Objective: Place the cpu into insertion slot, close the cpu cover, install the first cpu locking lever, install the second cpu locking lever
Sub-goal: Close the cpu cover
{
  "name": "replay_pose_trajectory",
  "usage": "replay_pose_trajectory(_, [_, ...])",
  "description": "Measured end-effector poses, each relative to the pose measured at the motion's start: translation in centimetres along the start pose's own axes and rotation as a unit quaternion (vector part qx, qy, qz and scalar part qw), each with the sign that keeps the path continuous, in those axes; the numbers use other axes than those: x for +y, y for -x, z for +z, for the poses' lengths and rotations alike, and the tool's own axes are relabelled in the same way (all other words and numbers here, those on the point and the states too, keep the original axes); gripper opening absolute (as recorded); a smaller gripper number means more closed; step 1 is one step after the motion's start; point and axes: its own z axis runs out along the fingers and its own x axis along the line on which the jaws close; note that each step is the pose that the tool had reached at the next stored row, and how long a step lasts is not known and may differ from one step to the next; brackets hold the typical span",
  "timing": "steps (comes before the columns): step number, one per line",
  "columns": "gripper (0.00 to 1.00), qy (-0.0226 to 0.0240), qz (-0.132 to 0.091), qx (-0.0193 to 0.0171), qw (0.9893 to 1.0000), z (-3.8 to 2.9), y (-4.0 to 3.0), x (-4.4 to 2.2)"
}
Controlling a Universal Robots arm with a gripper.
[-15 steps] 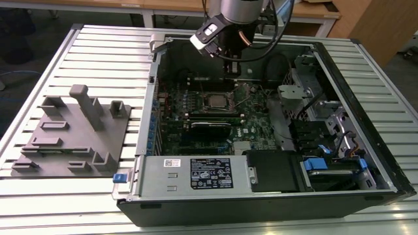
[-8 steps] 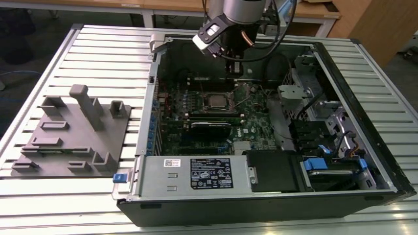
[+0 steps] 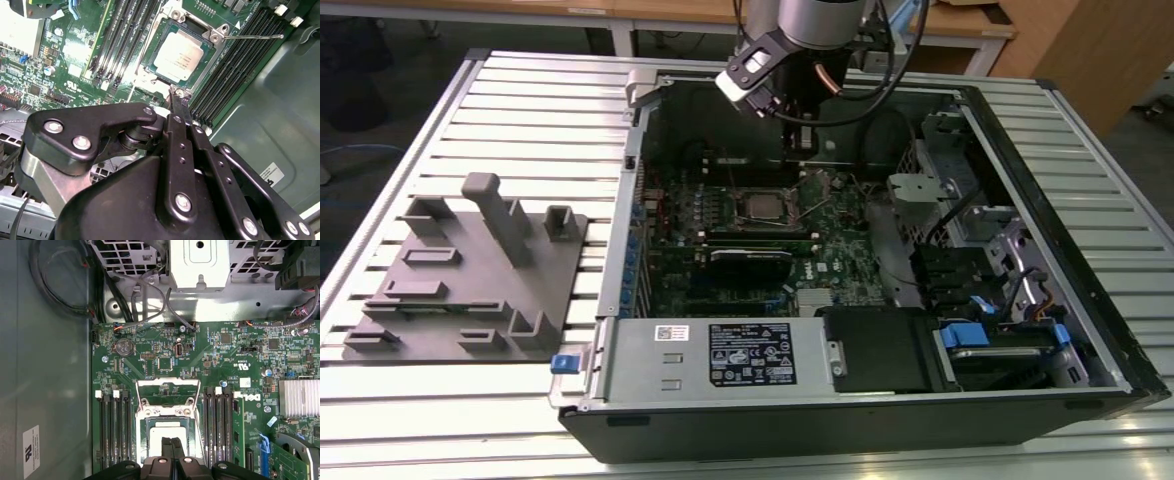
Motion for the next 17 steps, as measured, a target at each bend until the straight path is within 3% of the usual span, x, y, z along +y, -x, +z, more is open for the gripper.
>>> replay_pose_trajectory(17, [0.10, 0.0000, 0.000, -0.0001, 1.0000, 0.02, -0.03, 0.75])
